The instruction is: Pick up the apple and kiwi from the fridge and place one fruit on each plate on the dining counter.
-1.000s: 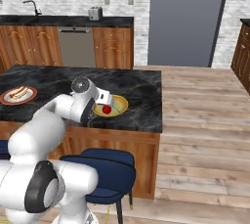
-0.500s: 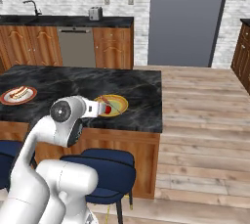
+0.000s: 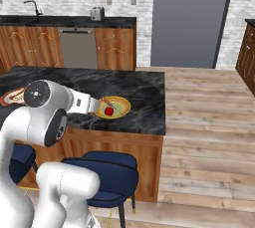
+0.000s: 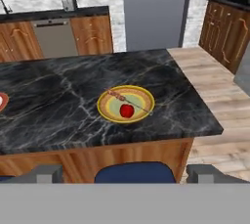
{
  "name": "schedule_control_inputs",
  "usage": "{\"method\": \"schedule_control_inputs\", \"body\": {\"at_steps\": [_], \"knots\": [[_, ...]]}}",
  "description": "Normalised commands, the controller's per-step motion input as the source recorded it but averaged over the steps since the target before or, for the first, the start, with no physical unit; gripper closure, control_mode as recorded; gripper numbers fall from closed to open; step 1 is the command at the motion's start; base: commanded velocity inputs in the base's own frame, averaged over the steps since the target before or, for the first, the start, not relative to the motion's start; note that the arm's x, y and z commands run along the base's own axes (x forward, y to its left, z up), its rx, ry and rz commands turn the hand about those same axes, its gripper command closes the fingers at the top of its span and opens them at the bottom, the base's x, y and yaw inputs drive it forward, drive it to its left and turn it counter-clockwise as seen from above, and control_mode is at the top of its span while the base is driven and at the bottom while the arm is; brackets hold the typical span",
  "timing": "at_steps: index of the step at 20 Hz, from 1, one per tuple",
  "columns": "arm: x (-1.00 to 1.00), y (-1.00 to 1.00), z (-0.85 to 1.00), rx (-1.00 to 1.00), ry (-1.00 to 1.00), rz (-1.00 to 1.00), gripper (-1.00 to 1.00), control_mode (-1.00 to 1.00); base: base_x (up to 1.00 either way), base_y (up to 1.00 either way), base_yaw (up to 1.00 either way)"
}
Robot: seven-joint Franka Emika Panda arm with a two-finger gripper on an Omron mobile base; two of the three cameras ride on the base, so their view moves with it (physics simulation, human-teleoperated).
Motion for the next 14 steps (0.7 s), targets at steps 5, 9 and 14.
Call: {"method": "schedule_control_inputs", "body": {"at_steps": [5,9,14], "knots": [[-0.65,0.13,-0.39,-0.13,0.06,0.0,-1.0,-1.0,0.0,0.0,0.0],[-0.55,0.1,-0.41,-0.12,0.1,0.0,-1.0,-1.0,0.0,0.0,0.0],[-0.18,0.02,-0.2,-0.13,0.01,0.0,-1.0,-1.0,0.0,0.0,0.0]]}}
